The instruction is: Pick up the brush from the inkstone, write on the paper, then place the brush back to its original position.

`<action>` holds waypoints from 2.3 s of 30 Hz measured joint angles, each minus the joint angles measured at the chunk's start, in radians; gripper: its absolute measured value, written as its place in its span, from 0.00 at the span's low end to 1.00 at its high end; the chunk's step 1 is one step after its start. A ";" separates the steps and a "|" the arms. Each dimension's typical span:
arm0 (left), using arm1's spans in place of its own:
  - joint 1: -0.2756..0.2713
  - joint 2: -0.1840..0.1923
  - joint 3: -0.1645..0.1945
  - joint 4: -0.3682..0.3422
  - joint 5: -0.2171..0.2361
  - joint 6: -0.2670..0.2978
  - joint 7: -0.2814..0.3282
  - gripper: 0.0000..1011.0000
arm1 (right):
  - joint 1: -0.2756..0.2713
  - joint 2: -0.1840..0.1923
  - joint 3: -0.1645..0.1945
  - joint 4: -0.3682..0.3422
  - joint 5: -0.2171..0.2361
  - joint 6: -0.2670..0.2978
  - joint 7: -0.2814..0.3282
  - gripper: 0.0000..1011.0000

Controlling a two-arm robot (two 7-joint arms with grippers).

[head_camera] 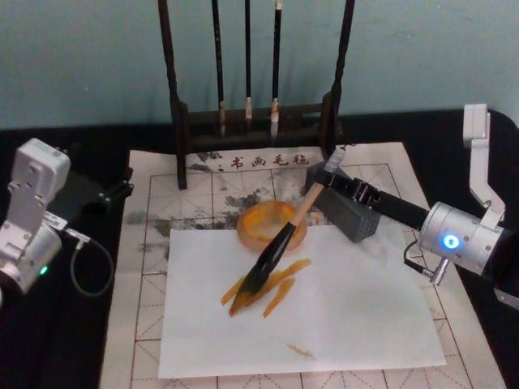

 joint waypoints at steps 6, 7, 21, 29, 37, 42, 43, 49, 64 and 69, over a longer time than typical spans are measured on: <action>0.000 0.000 0.000 0.000 0.000 0.000 0.000 0.99 | 0.008 0.003 -0.014 0.004 0.006 -0.007 -0.006 0.20; 0.000 0.000 0.000 0.000 0.000 0.000 0.000 0.99 | 0.010 0.004 -0.017 0.004 0.008 -0.009 -0.008 0.20; 0.000 0.000 0.000 0.000 0.000 0.000 0.000 0.99 | 0.024 0.010 -0.044 0.011 0.026 -0.031 -0.021 0.20; 0.000 0.000 0.000 0.000 0.000 0.000 0.000 0.99 | 0.029 0.014 -0.051 0.016 0.033 -0.041 -0.024 0.20; 0.000 0.000 0.000 0.000 0.000 0.000 0.000 0.99 | 0.034 0.015 -0.052 0.026 0.037 -0.050 -0.024 0.20; 0.000 0.000 0.000 0.000 0.000 0.000 0.000 0.99 | 0.036 0.014 -0.051 0.032 0.039 -0.053 -0.027 0.20; 0.000 0.000 0.000 0.000 0.000 0.000 0.000 0.99 | 0.037 0.014 -0.050 0.034 0.039 -0.054 -0.028 0.20; 0.000 0.000 0.000 0.000 0.000 0.000 0.000 0.99 | 0.040 0.012 -0.046 0.041 0.043 -0.058 -0.032 0.20; 0.000 0.000 0.000 0.000 0.000 0.000 0.000 0.99 | 0.040 0.009 -0.029 0.054 0.049 -0.073 -0.047 0.20; 0.000 0.000 0.000 0.000 0.000 0.000 0.000 0.99 | 0.041 0.007 -0.022 0.059 0.049 -0.079 -0.051 0.20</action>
